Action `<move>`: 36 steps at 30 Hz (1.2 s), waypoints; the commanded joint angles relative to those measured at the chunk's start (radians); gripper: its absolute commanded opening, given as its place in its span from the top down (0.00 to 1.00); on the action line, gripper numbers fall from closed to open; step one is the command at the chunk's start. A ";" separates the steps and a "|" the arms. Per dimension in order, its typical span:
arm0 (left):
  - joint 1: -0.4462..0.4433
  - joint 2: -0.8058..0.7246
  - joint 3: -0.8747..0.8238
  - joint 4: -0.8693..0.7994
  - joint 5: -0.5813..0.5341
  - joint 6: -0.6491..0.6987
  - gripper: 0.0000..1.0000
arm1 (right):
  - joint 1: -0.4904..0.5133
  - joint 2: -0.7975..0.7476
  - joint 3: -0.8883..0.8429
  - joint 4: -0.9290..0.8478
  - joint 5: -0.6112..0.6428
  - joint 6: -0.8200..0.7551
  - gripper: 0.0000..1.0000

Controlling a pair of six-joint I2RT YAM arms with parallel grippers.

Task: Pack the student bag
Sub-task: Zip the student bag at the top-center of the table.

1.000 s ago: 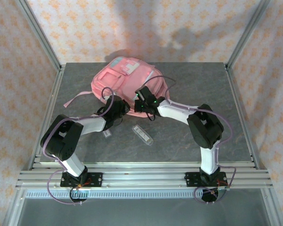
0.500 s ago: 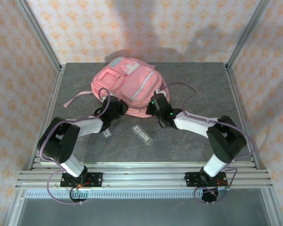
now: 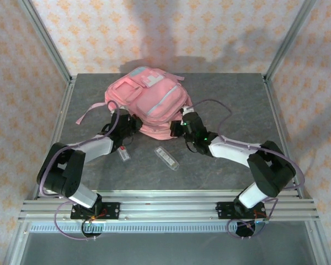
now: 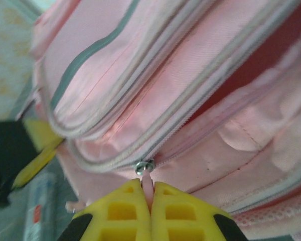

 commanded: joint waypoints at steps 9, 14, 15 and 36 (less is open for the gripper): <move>0.145 -0.110 0.012 -0.141 -0.082 0.144 1.00 | 0.065 0.070 -0.030 0.257 0.089 -0.097 1.00; 0.157 -0.117 0.003 -0.144 -0.084 0.148 1.00 | -0.003 0.089 -0.023 0.237 0.200 -0.075 1.00; 0.159 -0.120 0.001 -0.144 -0.084 0.150 1.00 | -0.026 0.087 -0.029 0.235 0.214 -0.073 1.00; 0.176 -0.086 0.019 -0.138 -0.026 0.190 1.00 | -0.138 -0.029 -0.112 0.180 0.173 -0.038 1.00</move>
